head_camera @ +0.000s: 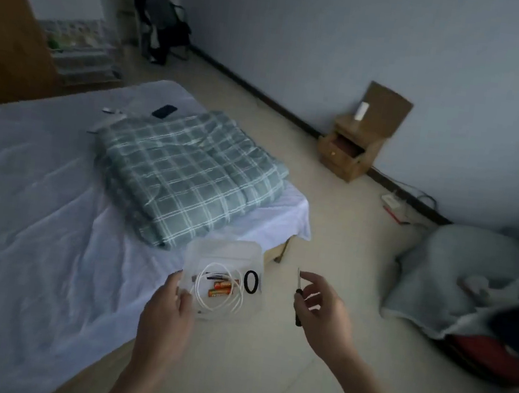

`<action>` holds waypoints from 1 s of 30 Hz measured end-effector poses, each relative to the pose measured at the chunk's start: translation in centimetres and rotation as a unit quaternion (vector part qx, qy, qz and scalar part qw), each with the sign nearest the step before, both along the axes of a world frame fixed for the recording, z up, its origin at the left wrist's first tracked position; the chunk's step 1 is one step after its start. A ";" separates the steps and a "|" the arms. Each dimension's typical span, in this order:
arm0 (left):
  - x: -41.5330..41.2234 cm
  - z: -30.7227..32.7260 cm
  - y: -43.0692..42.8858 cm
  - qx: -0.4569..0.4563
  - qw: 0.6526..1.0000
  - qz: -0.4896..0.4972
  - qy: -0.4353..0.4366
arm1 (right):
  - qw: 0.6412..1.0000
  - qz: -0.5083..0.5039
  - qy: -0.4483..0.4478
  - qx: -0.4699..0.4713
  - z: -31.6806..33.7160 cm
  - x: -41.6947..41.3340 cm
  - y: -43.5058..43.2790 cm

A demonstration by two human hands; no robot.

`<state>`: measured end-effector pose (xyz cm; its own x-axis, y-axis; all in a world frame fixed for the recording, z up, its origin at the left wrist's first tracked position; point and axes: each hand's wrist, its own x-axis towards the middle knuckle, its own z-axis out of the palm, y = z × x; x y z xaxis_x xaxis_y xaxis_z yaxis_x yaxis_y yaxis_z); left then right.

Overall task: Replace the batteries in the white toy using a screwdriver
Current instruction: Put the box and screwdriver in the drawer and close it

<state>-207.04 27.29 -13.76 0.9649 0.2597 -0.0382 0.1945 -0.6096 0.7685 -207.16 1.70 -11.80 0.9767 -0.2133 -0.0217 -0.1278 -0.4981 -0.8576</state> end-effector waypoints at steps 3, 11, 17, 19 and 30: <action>6.0 -0.1 -2.8 0.006 0.998 -0.068 0.008 | 0.998 -0.068 0.008 -0.008 0.2 2.2 -2.6; 18.4 0.8 -11.6 0.003 0.974 -0.225 0.015 | 0.967 -0.256 -0.001 0.010 0.3 4.7 -10.4; 25.8 0.6 -20.3 0.020 0.962 -0.271 -0.010 | 0.950 -0.313 -0.009 0.018 -0.4 9.4 -18.0; 28.1 0.6 -23.4 0.032 0.960 -0.276 -0.014 | 0.948 -0.317 -0.012 0.023 -0.6 11.9 -21.0; 41.4 1.4 -41.0 0.054 0.965 -0.255 -0.032 | 0.967 -0.253 -0.002 0.015 0.2 27.9 -38.9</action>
